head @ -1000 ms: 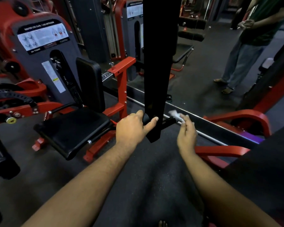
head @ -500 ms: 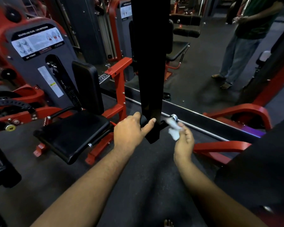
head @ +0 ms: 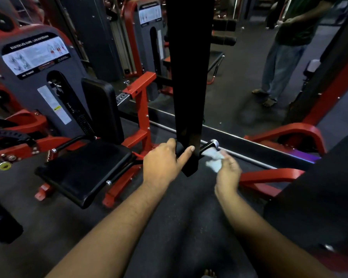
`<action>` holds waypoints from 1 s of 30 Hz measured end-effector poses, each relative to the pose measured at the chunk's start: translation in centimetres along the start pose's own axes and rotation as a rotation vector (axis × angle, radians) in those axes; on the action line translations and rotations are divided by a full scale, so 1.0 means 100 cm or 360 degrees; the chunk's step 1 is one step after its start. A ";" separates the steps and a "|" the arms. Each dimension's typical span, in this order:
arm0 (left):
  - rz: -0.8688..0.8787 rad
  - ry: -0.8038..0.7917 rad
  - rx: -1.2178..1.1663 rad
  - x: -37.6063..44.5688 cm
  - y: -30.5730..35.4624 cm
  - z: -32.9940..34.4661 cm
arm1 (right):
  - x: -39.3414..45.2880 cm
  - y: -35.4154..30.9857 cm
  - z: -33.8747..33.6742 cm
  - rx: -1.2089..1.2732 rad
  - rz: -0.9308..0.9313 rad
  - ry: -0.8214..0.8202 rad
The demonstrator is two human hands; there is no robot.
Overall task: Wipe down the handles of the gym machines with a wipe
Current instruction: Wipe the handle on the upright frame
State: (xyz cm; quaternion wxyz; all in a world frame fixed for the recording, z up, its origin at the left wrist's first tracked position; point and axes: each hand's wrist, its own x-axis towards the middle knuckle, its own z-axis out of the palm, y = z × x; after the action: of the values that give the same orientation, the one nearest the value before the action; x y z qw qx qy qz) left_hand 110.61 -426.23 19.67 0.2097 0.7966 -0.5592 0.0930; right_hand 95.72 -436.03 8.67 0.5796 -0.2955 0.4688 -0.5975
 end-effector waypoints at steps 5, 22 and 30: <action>0.0116 -0.0146 -0.0076 -0.003 -0.004 -0.006 | 0.009 -0.004 0.017 -0.1282 -0.0688 -0.0238; 0.0249 -0.1506 -0.1511 0.049 -0.067 0.009 | -0.073 0.005 0.000 -0.0709 -0.0603 0.0003; 0.0569 -0.1690 -0.1613 0.062 -0.087 0.033 | -0.076 0.022 0.015 -0.0655 -0.0482 0.0488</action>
State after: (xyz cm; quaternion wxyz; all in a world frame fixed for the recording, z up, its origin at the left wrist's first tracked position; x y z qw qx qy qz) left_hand 120.68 -430.48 17.10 0.2344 0.4377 -0.6802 -0.5393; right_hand 99.11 -428.77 8.69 0.3343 -0.3796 0.6128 -0.6071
